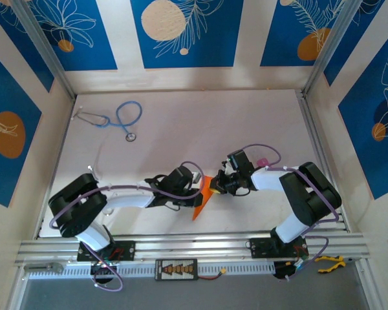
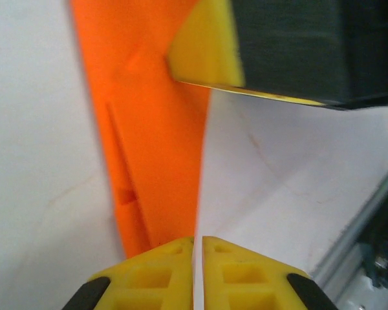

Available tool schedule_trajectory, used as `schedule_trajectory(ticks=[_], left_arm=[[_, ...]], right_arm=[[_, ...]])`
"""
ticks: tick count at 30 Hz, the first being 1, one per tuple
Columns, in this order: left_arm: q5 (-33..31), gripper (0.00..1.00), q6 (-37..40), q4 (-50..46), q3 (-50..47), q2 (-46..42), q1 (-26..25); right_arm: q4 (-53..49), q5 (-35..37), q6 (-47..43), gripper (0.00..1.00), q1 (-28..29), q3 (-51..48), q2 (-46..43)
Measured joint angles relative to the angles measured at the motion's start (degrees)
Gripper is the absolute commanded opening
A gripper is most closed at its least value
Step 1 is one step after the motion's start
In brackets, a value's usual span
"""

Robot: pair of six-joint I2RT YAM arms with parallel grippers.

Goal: Fold a paper plane with a square sheet of paper (pick it up from the middle)
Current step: Fold the wing for the fifth time at the center of the table.

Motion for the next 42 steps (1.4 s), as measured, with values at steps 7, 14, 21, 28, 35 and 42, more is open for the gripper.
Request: schedule_trajectory(ticks=[7,14,21,28,35,42], left_arm=[[3.2,0.11,0.0,0.1,0.7,2.1,-2.2],[2.9,0.11,-0.1,1.0,-1.9,4.1,-3.1],[1.5,0.11,-0.7,4.3,-6.2,0.9,-3.3],[0.3,0.12,-1.7,4.3,-9.7,-2.8,-3.5],[0.1,0.11,-2.2,3.7,-12.1,-5.7,-3.7],[-0.4,0.08,-1.9,-2.5,-13.1,-9.4,-4.1]], right_arm=[[-0.5,0.0,0.0,0.0,0.0,0.3,0.1],[-0.9,0.0,0.0,0.0,0.0,0.8,0.5],[-1.1,-0.5,0.0,0.0,0.0,1.0,0.8],[-1.1,-0.5,-0.3,0.0,0.1,1.0,0.8],[-1.2,-0.5,-0.4,0.0,0.1,1.0,0.9],[-1.6,-0.5,-0.4,0.0,0.1,1.3,0.9]])
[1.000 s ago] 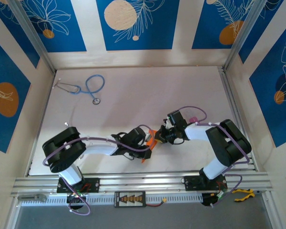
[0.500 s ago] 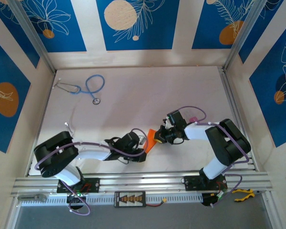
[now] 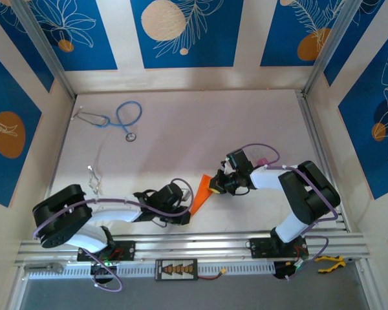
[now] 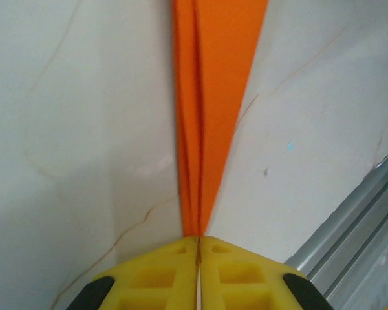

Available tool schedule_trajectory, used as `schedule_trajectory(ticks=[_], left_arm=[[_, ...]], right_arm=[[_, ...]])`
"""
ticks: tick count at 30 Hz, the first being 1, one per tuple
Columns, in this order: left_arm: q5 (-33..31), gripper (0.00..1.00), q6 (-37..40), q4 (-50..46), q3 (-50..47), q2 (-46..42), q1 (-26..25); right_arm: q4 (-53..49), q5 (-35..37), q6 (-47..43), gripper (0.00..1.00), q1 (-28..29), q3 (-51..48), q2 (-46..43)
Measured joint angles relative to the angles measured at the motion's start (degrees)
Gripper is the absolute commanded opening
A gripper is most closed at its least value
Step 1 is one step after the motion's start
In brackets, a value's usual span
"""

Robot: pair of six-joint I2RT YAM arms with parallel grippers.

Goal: Fold a paper plane with a square sheet of paper (pick it up from the middle)
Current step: Fold the wing for the fifth time at the center of the table.

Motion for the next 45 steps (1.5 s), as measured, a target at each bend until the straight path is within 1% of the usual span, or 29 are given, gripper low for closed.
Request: schedule_trajectory(ticks=[4,9,13,16,18,23,25,29,35,45], left_arm=[[-1.2,0.05,0.4,-4.0,-0.1,-2.3,-0.1],[-4.4,0.05,0.4,-7.7,-0.5,-6.9,-0.1],[-6.1,0.08,0.4,-8.1,-0.5,-10.2,0.5],[-6.0,0.11,0.3,-7.6,-0.4,-10.3,2.6],[-5.4,0.17,0.0,-6.5,-0.2,-9.2,4.8],[-1.9,0.21,-1.2,-1.9,0.2,-4.6,9.0],[-0.5,0.26,-1.4,-0.7,1.2,-2.0,9.8],[1.7,0.3,-1.6,1.5,3.5,2.3,10.0],[4.2,0.33,-3.2,6.1,4.1,5.5,10.0],[6.6,0.33,-5.7,8.0,4.7,8.2,10.5]], right_arm=[[-0.2,0.2,0.0,0.0,0.0,0.1,0.0],[-0.4,0.2,-0.5,0.0,0.0,0.3,0.0],[-0.4,-0.9,-2.4,0.0,0.5,0.9,0.3],[-0.2,-2.6,-4.9,0.0,1.8,2.5,0.7],[-0.2,-3.6,-6.7,0.01,3.1,4.3,0.6],[-1.1,-2.9,-9.1,0.04,4.6,5.4,-4.5],[-1.2,-1.9,-9.1,0.06,4.0,4.9,-7.1],[-1.3,-0.8,-8.4,0.1,2.3,1.4,-10.9],[-3.0,-0.2,-7.1,0.13,1.6,-1.6,-11.1],[-3.0,-1.4,-6.9,0.17,2.3,-1.3,-10.1]])
